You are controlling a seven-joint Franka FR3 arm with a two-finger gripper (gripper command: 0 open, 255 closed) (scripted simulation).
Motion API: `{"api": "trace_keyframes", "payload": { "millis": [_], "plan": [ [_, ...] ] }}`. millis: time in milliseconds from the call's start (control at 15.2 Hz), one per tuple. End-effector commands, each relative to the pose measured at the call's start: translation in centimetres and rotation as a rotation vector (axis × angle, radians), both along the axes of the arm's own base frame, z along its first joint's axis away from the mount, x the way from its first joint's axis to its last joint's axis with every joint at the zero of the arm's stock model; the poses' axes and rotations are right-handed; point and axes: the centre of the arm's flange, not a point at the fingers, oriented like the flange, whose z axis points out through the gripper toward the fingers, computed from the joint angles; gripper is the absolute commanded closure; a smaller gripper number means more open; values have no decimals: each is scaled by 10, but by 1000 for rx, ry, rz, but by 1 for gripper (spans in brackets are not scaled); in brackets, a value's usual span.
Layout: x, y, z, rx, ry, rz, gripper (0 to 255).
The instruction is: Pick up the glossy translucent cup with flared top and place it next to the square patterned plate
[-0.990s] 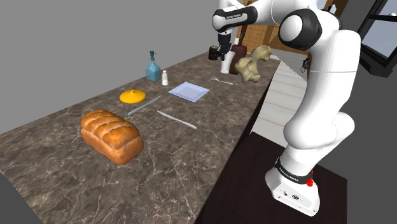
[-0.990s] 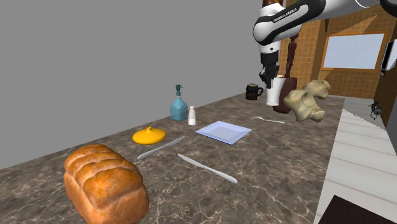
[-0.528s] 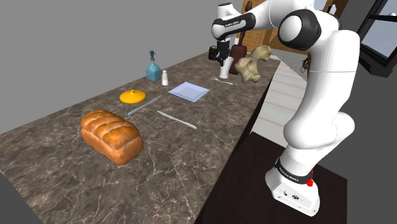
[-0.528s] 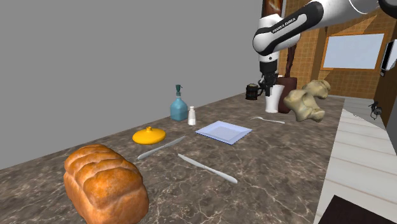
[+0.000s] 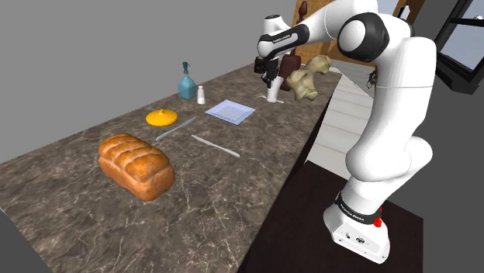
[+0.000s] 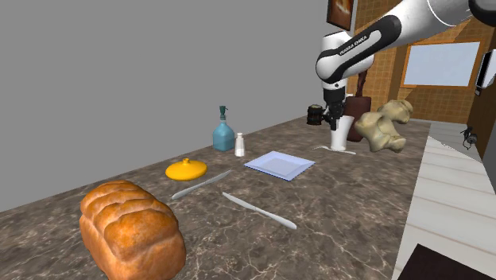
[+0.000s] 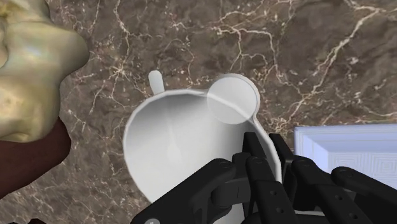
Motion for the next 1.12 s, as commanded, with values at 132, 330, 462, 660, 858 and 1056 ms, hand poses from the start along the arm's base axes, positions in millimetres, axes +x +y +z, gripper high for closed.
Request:
{"api": "trace_keyframes", "payload": {
  "millis": [132,330,462,660,858,1056],
  "plan": [
    [0,-1,-21,0,-1,0,255],
    [0,-1,-37,0,-1,0,255],
    [0,-1,-48,0,-1,0,255],
    [0,-1,-63,0,-1,0,255],
    [0,-1,-63,0,-1,0,255],
    [0,-1,-63,0,-1,0,255]
  ]
}}
